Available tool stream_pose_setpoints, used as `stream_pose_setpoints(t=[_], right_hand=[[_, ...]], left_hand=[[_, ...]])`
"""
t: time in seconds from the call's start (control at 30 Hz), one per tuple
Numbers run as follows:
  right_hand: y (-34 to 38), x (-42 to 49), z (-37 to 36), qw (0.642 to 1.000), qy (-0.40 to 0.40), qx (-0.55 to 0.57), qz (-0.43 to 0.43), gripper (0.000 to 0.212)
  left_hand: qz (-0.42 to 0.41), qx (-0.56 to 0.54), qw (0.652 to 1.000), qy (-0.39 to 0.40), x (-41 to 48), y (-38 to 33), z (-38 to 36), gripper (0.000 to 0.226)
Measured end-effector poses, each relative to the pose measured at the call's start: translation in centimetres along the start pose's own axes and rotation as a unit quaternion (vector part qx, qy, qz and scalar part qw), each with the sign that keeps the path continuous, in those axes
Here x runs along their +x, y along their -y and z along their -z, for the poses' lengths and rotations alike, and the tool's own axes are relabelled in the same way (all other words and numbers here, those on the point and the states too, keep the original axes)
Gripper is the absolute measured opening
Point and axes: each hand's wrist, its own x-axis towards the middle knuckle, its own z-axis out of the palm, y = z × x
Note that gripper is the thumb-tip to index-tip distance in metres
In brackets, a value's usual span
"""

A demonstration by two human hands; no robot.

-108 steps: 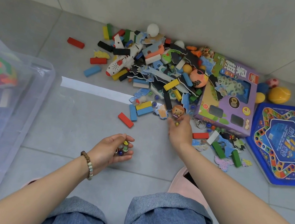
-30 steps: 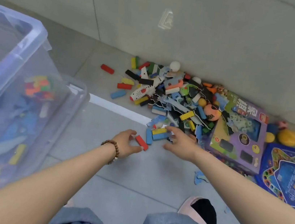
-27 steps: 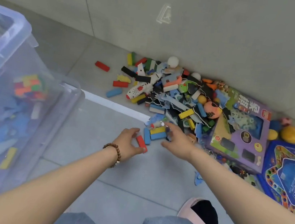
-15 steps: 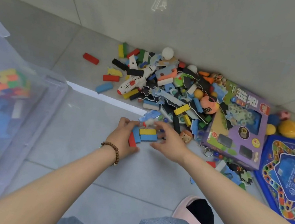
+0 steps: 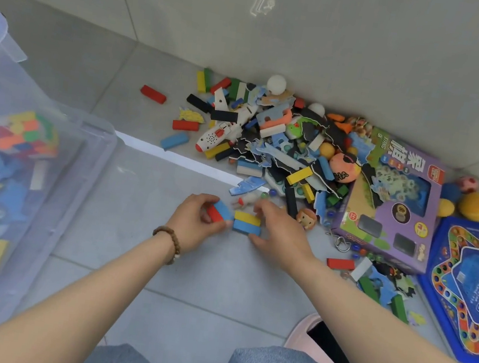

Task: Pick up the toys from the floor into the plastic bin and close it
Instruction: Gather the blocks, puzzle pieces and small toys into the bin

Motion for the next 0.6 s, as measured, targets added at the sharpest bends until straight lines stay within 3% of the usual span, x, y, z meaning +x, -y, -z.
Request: stream_pose_setpoints(t=[0.03,0.1,0.13,0.27,0.37,0.43,0.5,0.6], right_hand=[[0.0,0.0,-0.2,0.999,-0.008,0.029,-0.014,0.043],[0.3,-0.2,-0.4,0.988,-0.036,0.137,-0.058,0.041],[0.6,-0.1,-0.5,0.975,-0.049,0.204,-0.077,0.041],[1.8,0.0,0.1,0.911,-0.064,0.396,-0.099,0.039],[3.2,0.1,0.2,0.902,-0.046,0.421,-0.076,0.038],[3.8,0.2,0.2,0.913,-0.017,0.404,-0.054,0.040],[3.5,0.5,0.7,0.919,-0.038,0.389,-0.049,0.036],[1.6,1.8,1.7,0.967,-0.076,0.235,-0.062,0.032]], left_hand=[[0.047,-0.115,0.992,0.002,-0.1,-0.3,0.4,0.049],[0.135,-0.345,0.928,0.026,-0.4,-0.6,1.1,0.044],[0.160,-0.408,0.898,0.044,-0.5,-0.7,1.5,0.040],[0.207,-0.544,0.803,0.129,-0.9,-0.8,2.6,0.034],[0.222,-0.591,0.751,0.192,-1.3,-1.2,2.4,0.049],[0.215,-0.588,0.757,0.188,-1.1,-1.5,1.9,0.034],[0.217,-0.563,0.785,0.141,-0.8,-1.6,1.6,0.024],[0.203,-0.489,0.843,0.094,-0.5,-0.9,1.3,0.026]])
